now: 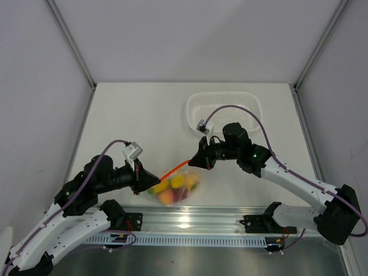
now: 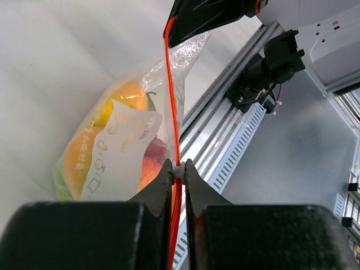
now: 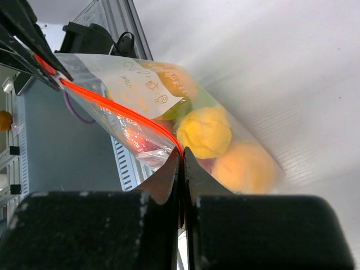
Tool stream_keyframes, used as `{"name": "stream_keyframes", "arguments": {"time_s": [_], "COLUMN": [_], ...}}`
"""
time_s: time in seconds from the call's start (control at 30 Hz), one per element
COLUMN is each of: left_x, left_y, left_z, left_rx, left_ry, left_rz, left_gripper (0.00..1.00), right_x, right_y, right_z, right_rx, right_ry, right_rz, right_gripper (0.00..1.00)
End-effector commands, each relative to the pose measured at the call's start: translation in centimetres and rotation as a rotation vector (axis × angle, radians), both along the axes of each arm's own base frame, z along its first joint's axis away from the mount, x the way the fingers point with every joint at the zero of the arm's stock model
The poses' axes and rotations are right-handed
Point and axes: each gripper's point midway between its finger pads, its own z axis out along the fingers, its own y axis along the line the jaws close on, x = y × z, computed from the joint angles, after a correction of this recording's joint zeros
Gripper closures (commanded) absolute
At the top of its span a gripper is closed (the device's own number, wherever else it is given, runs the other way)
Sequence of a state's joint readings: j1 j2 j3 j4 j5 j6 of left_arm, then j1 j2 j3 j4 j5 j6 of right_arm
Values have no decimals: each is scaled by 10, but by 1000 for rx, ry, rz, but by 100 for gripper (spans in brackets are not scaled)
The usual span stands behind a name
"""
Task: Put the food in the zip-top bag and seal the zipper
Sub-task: Zip the zipper food storage bag at the center of the board.
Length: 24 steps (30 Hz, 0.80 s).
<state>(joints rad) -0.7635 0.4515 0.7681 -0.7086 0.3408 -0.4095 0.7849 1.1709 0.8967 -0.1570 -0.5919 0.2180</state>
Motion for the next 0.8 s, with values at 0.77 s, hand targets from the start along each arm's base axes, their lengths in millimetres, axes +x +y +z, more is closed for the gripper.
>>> {"name": "stream_keyframes", "arguments": {"time_s": [0.77], "left_x": [-28], "left_y": [63], "left_z": [18], "left_rx": [-21], "left_ry": [-26], "left_rz": [181], "left_gripper": [100], "right_x": [33], "right_y": [-10], "right_z": [0], "right_rx": [1], "right_ry": [-19], "right_rz": [-145], "right_gripper": [100]}}
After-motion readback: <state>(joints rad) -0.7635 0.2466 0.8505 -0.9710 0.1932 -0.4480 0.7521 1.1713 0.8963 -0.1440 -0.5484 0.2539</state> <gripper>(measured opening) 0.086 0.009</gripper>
